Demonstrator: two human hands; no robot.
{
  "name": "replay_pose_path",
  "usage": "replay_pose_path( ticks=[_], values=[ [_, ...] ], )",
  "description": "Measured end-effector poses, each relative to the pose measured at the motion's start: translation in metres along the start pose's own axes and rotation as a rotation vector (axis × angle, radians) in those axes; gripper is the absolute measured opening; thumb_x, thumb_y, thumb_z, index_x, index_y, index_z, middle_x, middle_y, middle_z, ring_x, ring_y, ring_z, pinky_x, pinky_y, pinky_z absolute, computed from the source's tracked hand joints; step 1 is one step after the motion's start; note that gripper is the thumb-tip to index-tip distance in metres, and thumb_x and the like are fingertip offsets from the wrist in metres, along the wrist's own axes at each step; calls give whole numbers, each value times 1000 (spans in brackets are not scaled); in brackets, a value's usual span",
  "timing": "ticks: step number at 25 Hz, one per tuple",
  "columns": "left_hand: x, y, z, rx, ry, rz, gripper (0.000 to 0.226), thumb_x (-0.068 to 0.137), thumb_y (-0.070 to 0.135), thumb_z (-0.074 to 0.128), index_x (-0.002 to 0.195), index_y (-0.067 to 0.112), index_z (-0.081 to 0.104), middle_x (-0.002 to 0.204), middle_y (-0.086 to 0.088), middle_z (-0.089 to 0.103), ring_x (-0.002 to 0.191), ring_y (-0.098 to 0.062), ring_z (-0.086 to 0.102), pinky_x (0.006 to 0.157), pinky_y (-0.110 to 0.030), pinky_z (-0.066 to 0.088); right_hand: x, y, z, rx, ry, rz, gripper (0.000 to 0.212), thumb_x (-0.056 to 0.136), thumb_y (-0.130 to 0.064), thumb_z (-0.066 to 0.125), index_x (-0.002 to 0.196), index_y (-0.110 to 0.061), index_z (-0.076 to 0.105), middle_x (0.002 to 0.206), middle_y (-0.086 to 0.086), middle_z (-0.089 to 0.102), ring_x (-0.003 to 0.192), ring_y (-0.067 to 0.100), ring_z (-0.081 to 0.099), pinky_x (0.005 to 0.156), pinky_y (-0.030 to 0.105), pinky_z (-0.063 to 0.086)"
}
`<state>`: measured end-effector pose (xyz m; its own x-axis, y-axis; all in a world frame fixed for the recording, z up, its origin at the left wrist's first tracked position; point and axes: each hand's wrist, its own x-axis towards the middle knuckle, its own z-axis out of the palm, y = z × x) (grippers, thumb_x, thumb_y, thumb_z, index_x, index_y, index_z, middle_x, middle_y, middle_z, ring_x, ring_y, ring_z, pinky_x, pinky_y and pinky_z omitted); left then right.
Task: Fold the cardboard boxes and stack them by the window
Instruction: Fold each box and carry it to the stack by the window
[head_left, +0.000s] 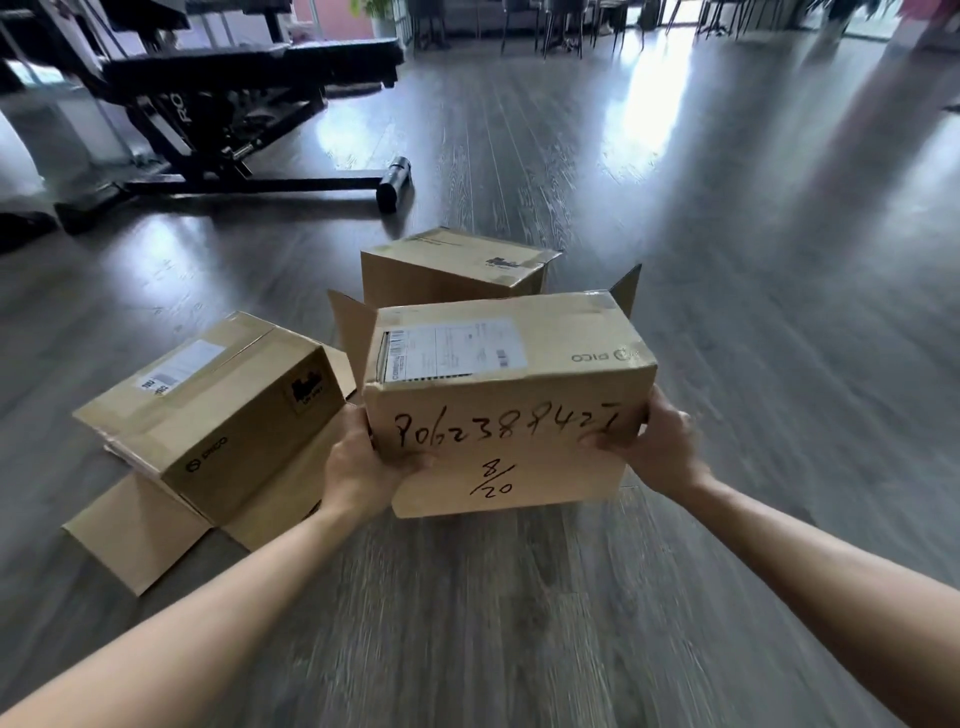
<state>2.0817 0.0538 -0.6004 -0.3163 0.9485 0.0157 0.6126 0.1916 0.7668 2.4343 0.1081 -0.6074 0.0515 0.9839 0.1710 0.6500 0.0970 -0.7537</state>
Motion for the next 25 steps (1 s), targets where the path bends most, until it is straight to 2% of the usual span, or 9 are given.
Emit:
replay_pose_path(
  ticks=[4, 6, 10, 12, 14, 15, 19, 22, 25],
  values=[
    [-5, -9, 7, -33, 5, -2, 88, 57, 28, 97, 125, 28, 41, 84, 29, 56, 75, 10, 53, 61, -6, 43, -3, 10, 12, -69, -19, 47, 85, 58, -39, 95, 129, -19, 53, 87, -1, 67, 82, 25, 64, 66, 35, 51],
    [-8, -12, 7, -58, -30, -13, 84, 58, 30, 97, 121, 34, 40, 86, 30, 58, 73, 18, 51, 51, -1, 40, -6, 17, 14, -61, -52, 60, 76, 60, -33, 95, 124, -19, 56, 85, -8, 64, 86, 23, 66, 64, 29, 48],
    [-9, -2, 0, -244, -164, -58, 82, 52, 67, 88, 123, 43, 54, 94, 33, 67, 83, 23, 59, 57, 1, 44, -7, 14, 3, 96, -265, 87, 79, 56, -37, 95, 123, -34, 54, 101, -19, 65, 96, 9, 64, 79, 24, 52],
    [-4, 7, -7, -326, -254, -83, 108, 48, 93, 67, 137, 33, 55, 107, 21, 72, 96, 7, 66, 80, -16, 56, -4, 1, -9, 254, -370, 164, 85, 45, -62, 91, 119, -35, 58, 106, -16, 69, 98, 4, 65, 80, 23, 55],
    [3, 13, -18, -321, -330, -115, 118, 50, 104, 44, 143, 31, 53, 129, 7, 67, 120, -15, 61, 109, -48, 44, 2, -13, -23, 291, -483, 240, 102, 42, -86, 74, 125, -31, 59, 114, -8, 69, 106, 10, 65, 88, 34, 57],
    [5, 18, -23, -321, -359, -136, 116, 52, 105, 37, 142, 33, 54, 133, 3, 65, 124, -22, 58, 113, -56, 36, 5, -18, -30, 286, -532, 273, 105, 47, -92, 65, 129, -27, 59, 118, -2, 69, 111, 16, 63, 94, 44, 54],
    [10, 35, -31, -301, -341, -246, 112, 57, 102, 43, 139, 28, 55, 125, -7, 68, 109, -30, 67, 93, -58, 53, 12, -38, -44, 284, -488, 364, 98, 68, -93, 48, 129, -17, 62, 118, 7, 70, 110, 26, 65, 97, 53, 51],
    [10, 48, -32, -266, -258, -280, 100, 68, 84, 59, 147, 26, 38, 122, -8, 66, 100, -31, 68, 76, -53, 61, 12, -51, -41, 261, -352, 338, 68, 86, -69, 55, 128, -16, 55, 116, 6, 67, 100, 24, 67, 80, 47, 60],
    [8, 49, -44, -291, -196, -191, 79, 69, 78, 65, 131, 33, 48, 111, -1, 70, 96, -24, 70, 70, -43, 61, 11, -55, -45, 202, -277, 183, 53, 87, -62, 61, 125, -25, 55, 110, 2, 68, 92, 18, 68, 62, 34, 61]
  ],
)
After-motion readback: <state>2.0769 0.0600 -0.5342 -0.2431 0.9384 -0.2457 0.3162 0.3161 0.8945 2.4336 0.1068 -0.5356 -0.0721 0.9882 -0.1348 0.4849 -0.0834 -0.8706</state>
